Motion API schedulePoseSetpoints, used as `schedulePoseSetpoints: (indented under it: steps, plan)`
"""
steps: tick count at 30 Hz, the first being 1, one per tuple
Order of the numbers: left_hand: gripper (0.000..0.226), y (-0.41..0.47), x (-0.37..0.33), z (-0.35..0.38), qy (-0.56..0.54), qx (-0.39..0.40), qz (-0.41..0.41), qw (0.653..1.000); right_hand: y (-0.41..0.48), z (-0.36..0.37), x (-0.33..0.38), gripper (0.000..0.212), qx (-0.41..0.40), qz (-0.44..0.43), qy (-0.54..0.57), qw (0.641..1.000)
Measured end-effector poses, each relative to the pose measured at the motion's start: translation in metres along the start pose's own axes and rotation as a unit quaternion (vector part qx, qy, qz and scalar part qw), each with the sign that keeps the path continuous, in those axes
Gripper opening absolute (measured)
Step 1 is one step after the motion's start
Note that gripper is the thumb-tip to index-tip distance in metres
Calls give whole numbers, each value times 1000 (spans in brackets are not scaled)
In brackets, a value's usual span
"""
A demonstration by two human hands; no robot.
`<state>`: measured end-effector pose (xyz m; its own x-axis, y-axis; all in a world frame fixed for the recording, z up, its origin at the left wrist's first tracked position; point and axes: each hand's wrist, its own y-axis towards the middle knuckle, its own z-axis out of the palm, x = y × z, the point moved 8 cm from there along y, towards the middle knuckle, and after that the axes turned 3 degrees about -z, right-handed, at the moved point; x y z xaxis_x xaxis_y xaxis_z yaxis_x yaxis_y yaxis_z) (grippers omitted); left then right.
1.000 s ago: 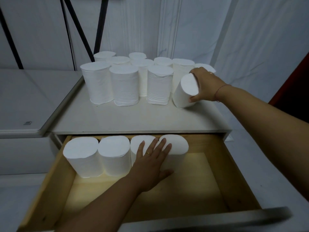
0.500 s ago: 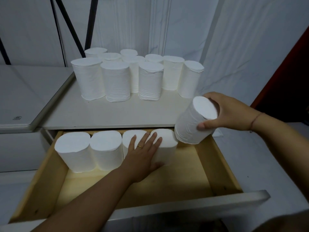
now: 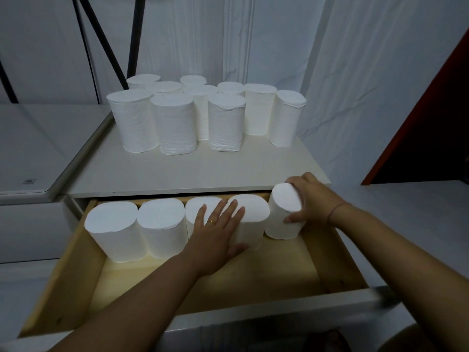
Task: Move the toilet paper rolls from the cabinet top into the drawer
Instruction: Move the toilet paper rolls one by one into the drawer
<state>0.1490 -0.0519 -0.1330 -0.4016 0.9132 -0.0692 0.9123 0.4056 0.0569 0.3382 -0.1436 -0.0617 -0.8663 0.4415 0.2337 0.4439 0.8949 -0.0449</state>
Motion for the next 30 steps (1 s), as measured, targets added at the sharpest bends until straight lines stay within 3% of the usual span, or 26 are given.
schedulePoseSetpoints:
  steps: [9, 13, 21, 26, 30]
  plan:
    - [78, 1, 2, 2, 6, -3, 1, 1000, -3, 25, -16, 93, -46, 4, 43, 998]
    - [78, 1, 1, 2, 1, -5, 3, 1000, -10, 36, -20, 65, -77, 12, 51, 996]
    - [77, 2, 1, -1, -1, -2, -2, 1000, -16, 29, -5, 52, -107, -22, -154, 982]
    - [75, 1, 3, -3, -18, -6, -15, 1000, -9, 24, 7, 61, -128, -35, -136, 982]
    - [74, 1, 12, -6, -26, -20, -41, 999, 4, 35, 12, 63, -93, -32, -166, 981]
